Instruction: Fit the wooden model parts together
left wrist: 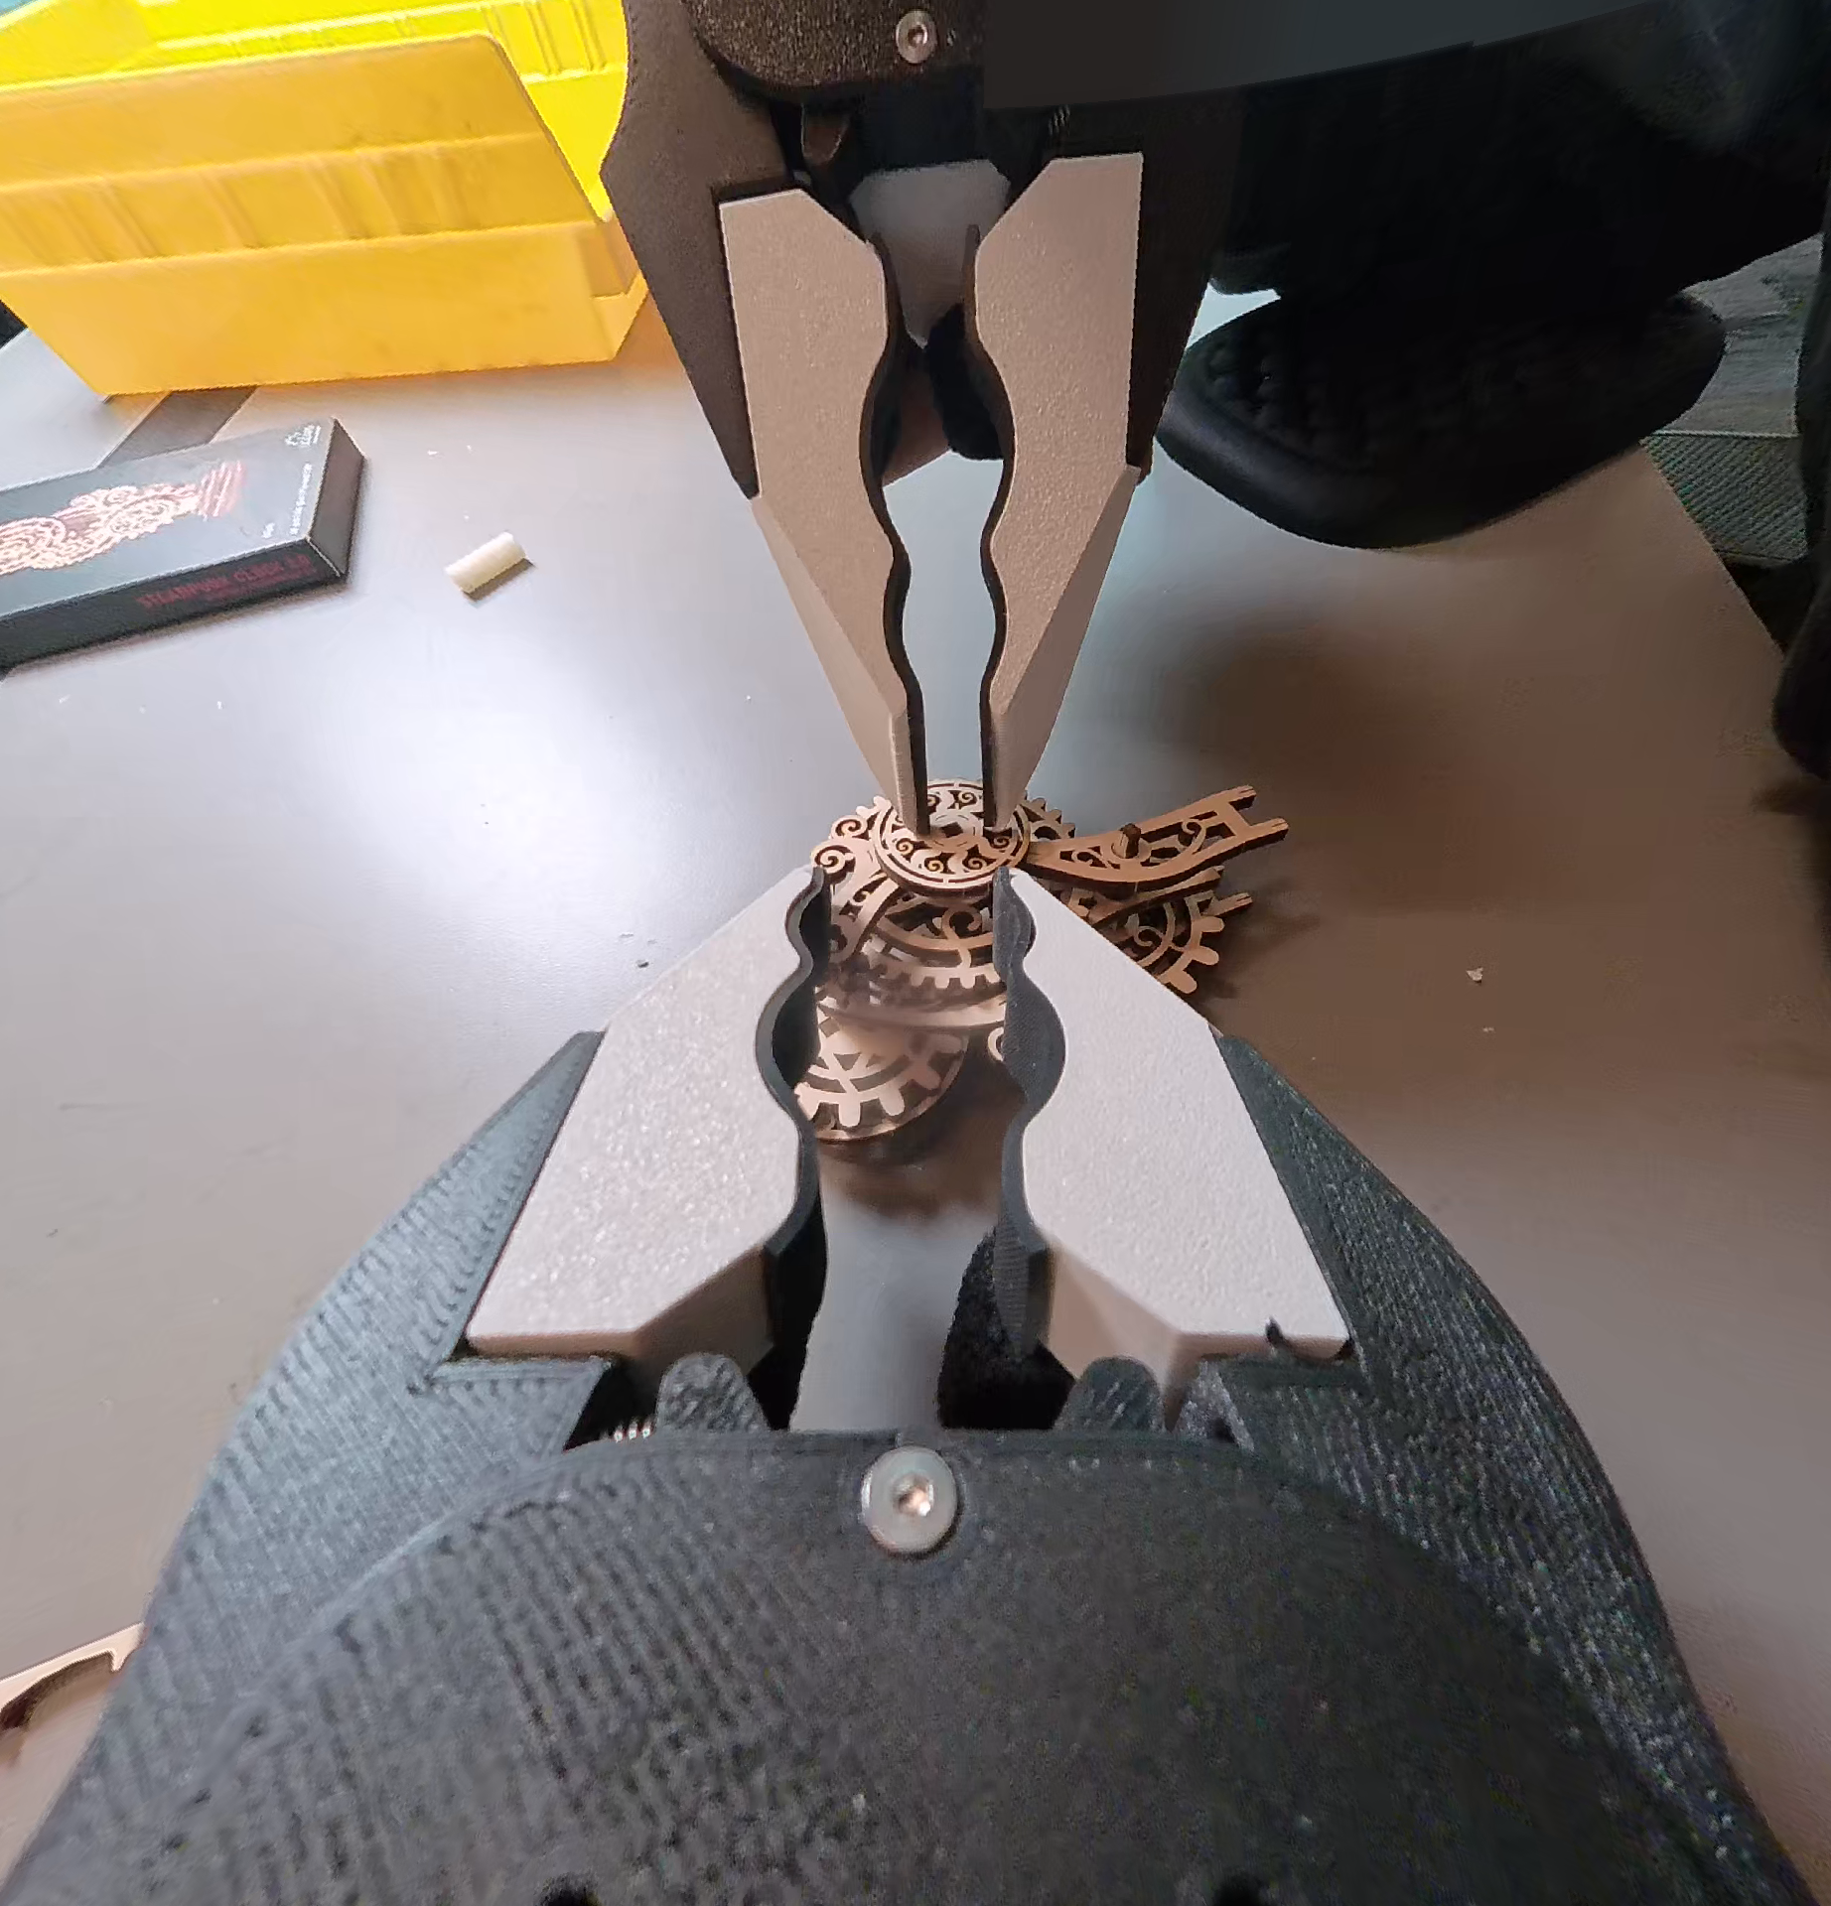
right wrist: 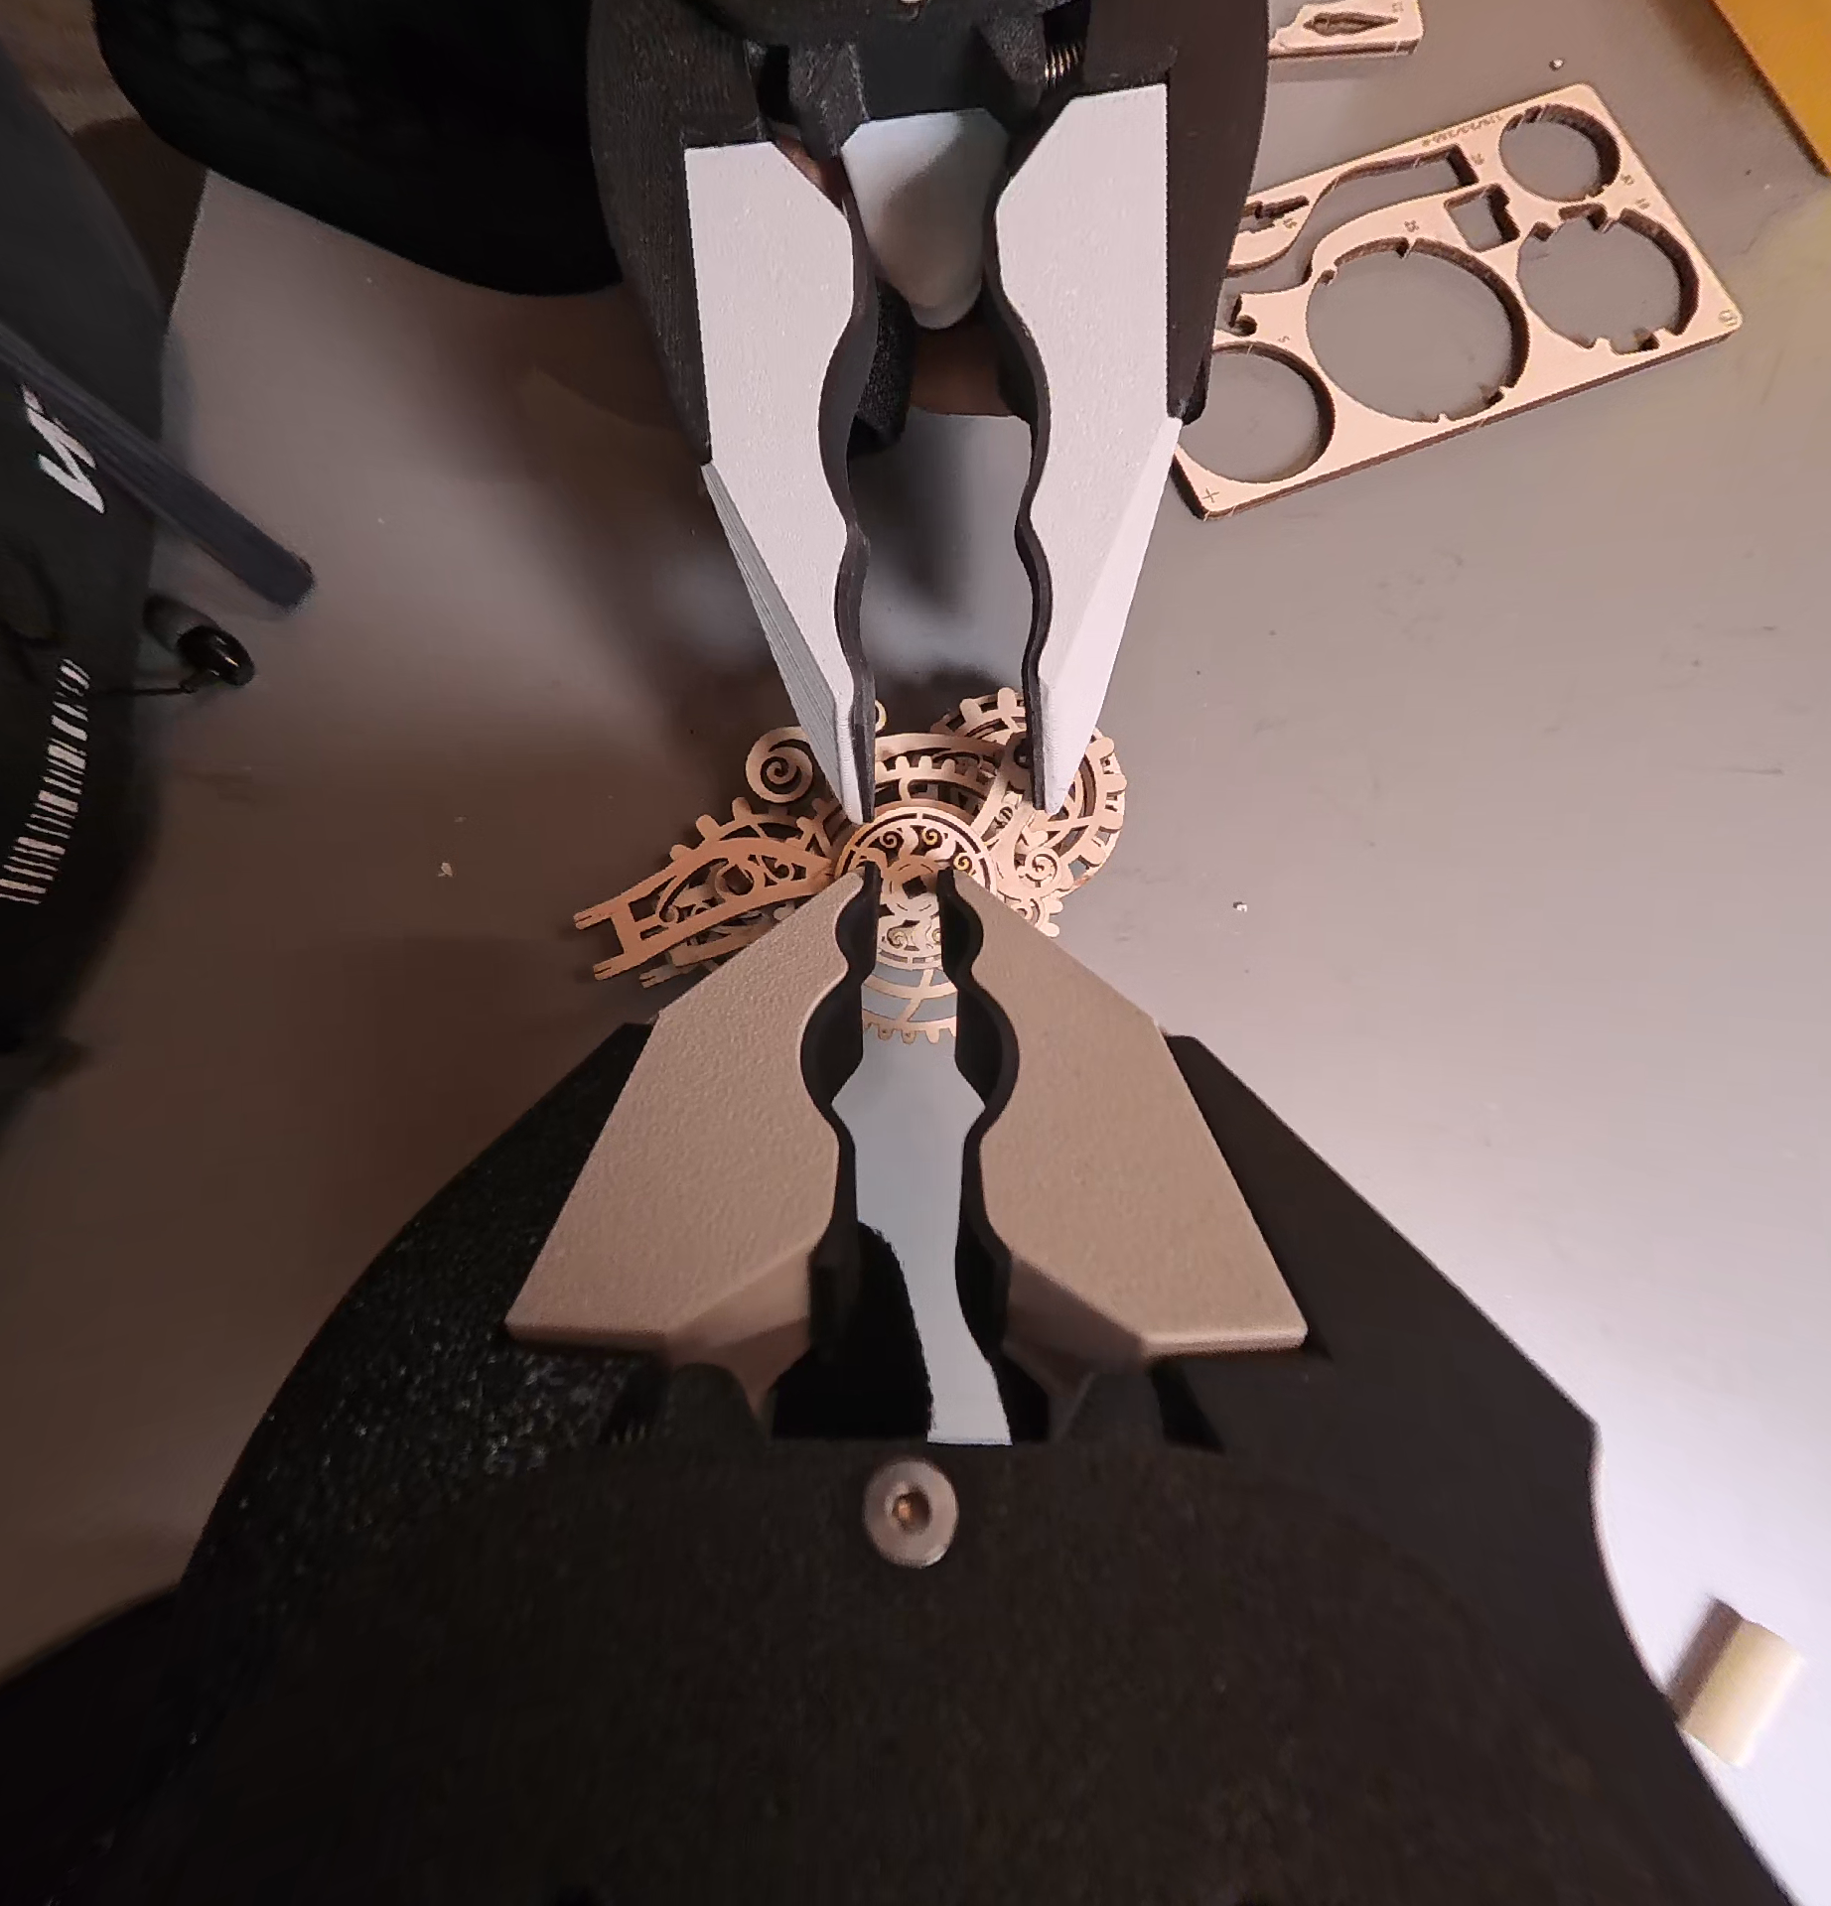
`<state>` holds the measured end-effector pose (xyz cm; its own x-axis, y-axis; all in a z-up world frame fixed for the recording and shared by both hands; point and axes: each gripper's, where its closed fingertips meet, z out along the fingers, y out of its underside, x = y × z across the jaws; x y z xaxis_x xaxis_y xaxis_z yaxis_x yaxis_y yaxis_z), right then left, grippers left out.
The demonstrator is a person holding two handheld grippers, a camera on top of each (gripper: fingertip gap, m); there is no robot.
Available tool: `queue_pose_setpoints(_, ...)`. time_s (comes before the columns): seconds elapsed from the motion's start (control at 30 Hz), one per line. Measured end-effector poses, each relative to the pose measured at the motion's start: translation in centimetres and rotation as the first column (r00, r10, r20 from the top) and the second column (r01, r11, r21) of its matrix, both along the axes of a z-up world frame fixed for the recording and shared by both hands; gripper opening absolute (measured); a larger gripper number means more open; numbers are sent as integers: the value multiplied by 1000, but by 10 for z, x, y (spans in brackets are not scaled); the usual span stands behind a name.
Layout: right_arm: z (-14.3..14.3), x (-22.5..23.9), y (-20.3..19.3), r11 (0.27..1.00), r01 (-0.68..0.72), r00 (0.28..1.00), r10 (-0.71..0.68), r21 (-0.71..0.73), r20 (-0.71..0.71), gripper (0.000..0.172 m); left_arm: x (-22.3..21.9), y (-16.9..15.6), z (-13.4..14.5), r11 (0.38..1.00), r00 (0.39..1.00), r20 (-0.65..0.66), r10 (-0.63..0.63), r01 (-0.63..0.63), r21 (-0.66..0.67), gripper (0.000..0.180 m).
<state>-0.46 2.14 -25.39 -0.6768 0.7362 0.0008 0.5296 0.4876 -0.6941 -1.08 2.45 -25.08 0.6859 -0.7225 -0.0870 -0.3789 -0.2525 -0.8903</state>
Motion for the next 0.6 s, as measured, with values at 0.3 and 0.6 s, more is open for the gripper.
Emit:
queue_pose_setpoints(0.3,0,0,-1,998,27,998,-29,54,46,10,0,0,0,1000,1000,27,-2,3,-11,30)
queue_pose_setpoints(0.6,55,12,25,968,237,965,-244,-77,-97,15,-4,-5,9,1000,997,80,-14,14,6,39)
